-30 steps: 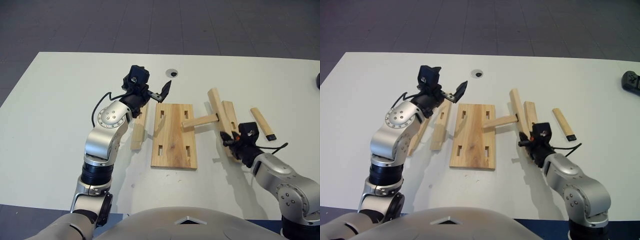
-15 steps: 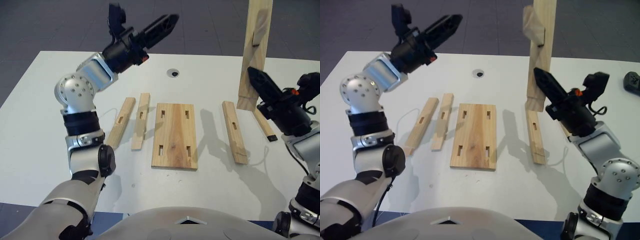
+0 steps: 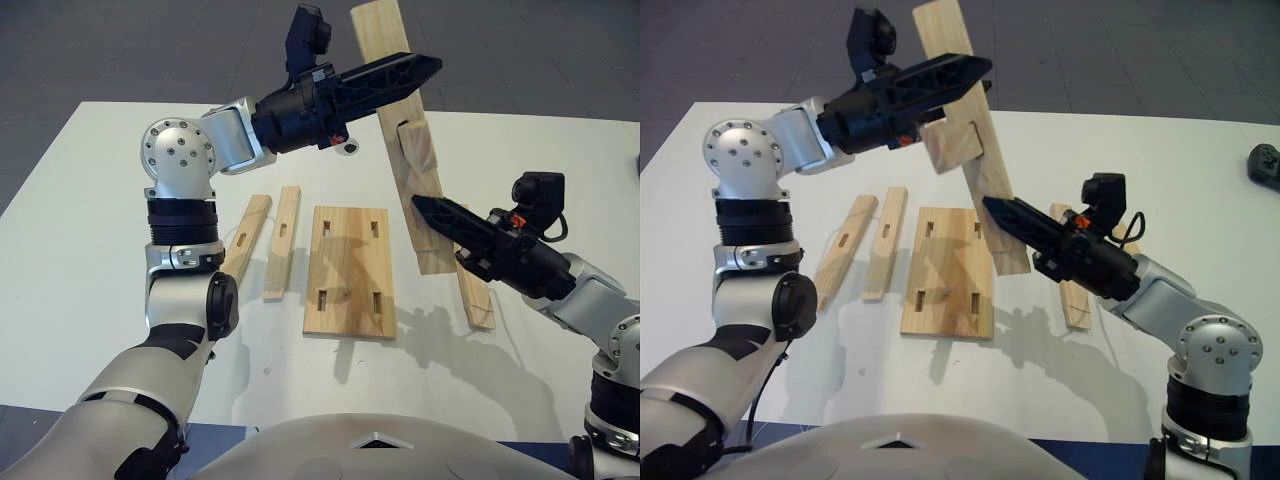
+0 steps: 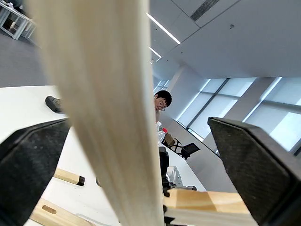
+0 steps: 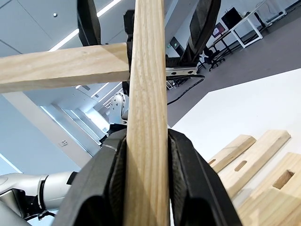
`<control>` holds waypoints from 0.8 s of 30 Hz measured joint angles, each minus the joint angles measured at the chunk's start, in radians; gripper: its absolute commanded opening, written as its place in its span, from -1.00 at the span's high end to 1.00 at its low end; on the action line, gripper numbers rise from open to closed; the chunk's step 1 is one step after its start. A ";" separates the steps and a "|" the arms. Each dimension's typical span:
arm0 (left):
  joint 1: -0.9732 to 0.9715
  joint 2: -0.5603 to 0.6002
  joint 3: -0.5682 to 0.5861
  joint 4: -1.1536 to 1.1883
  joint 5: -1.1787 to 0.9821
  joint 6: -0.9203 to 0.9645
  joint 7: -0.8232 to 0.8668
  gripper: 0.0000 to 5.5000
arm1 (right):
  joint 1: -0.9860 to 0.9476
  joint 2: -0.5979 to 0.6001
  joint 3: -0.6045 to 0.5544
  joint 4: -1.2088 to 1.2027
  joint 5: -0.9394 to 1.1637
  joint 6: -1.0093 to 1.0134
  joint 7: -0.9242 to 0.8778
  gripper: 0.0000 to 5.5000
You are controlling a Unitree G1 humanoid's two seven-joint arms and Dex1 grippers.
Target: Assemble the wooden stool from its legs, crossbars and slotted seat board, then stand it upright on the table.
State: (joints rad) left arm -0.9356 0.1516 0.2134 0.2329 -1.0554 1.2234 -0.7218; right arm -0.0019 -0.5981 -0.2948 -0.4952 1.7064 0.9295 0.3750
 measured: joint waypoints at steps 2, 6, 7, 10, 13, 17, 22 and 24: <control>0.000 -0.010 0.007 0.012 -0.010 0.010 0.003 -0.81 | 0.008 -0.005 0.001 0.000 -0.002 -0.001 0.012 0.62; 0.000 -0.017 0.036 0.032 -0.045 0.044 0.022 -0.56 | 0.015 -0.006 0.002 -0.001 -0.031 -0.022 0.017 0.62; 0.000 -0.018 0.040 0.032 -0.056 0.056 0.023 -0.50 | 0.019 -0.006 0.002 -0.002 -0.033 -0.027 0.017 0.62; 0.000 -0.020 0.049 0.032 -0.086 0.091 0.031 -0.33 | 0.025 -0.006 0.008 -0.018 -0.035 -0.035 0.021 0.62; 0.000 -0.023 0.057 0.032 -0.098 0.100 0.048 -0.13 | 0.043 -0.009 0.026 -0.036 -0.039 -0.034 0.030 0.62; 0.000 -0.028 0.062 0.034 -0.107 0.102 0.069 0.08 | 0.062 -0.019 0.034 -0.043 -0.059 -0.037 0.051 0.62; 0.000 -0.031 0.072 0.036 -0.116 0.111 0.091 0.38 | 0.074 -0.019 0.033 -0.058 -0.076 -0.059 0.067 0.62; 0.000 -0.031 0.075 0.036 -0.117 0.117 0.100 0.51 | 0.076 -0.019 0.034 -0.066 -0.091 -0.066 0.073 0.62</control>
State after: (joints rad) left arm -0.9353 0.1210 0.2879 0.2693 -1.1721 1.3402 -0.6223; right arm 0.0743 -0.6169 -0.2603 -0.5616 1.6152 0.8632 0.4482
